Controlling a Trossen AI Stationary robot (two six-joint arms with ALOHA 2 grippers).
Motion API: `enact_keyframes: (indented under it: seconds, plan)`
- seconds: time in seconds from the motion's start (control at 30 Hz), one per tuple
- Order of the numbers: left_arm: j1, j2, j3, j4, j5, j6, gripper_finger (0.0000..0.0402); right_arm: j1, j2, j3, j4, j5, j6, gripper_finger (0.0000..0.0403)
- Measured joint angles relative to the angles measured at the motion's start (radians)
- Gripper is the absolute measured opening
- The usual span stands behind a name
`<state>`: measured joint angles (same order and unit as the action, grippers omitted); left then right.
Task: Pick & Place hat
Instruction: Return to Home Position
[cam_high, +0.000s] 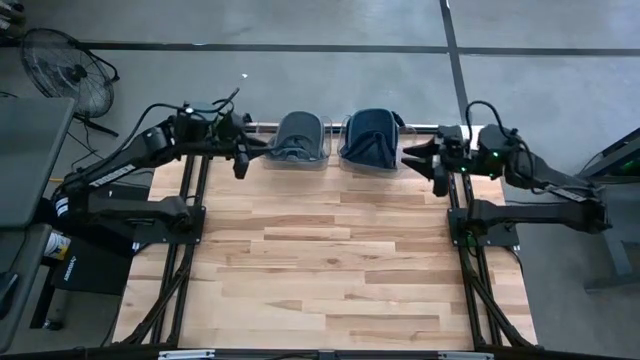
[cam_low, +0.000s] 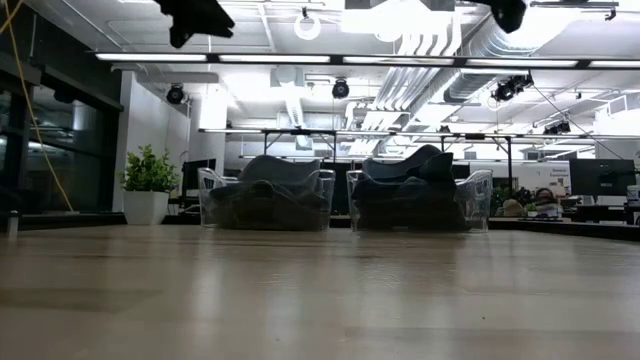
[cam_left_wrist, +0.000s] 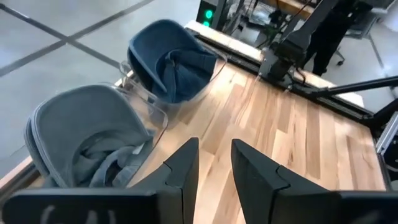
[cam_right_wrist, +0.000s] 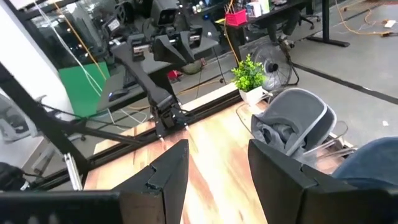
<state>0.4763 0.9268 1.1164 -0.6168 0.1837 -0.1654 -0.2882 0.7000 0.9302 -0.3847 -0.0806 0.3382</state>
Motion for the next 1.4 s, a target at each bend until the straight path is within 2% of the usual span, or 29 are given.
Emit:
enact_keyframes:
  seconds: [0.23, 0.4, 0.57, 0.73, 0.9, 1.2, 1.4]
  plan:
    - [-0.096, -0.107, -0.042, -0.041, -0.124, -0.084, 0.0087, 0.075, -0.156, -0.137, -0.002, 0.091, 0.021, 0.0161]
    - [-0.184, -0.251, -0.189, 0.01, -0.228, -0.226, 0.0087, 0.108, -0.275, -0.242, 0.017, 0.131, 0.062, 0.0161]
    - [-0.291, -0.441, -0.366, 0.184, -0.326, -0.364, 0.0087, 0.129, -0.369, -0.319, 0.073, 0.142, 0.091, 0.0161]
    - [-0.384, -0.599, -0.506, 0.268, -0.472, -0.416, 0.0087, 0.142, -0.443, -0.388, 0.137, 0.155, 0.092, 0.0161]
    - [-0.439, -0.698, -0.615, 0.321, -0.563, -0.418, 0.0087, 0.145, -0.5, -0.477, 0.236, 0.174, 0.115, 0.0161]
    - [-0.444, -0.791, -0.828, 0.506, -0.59, -0.362, 0.0087, 0.145, -0.525, -0.707, 0.593, 0.168, 0.185, 0.0161]
    - [-0.444, -0.835, -0.915, 0.51, -0.579, -0.366, 0.0087, 0.145, -0.525, -0.842, 0.832, 0.217, 0.243, 0.0161]
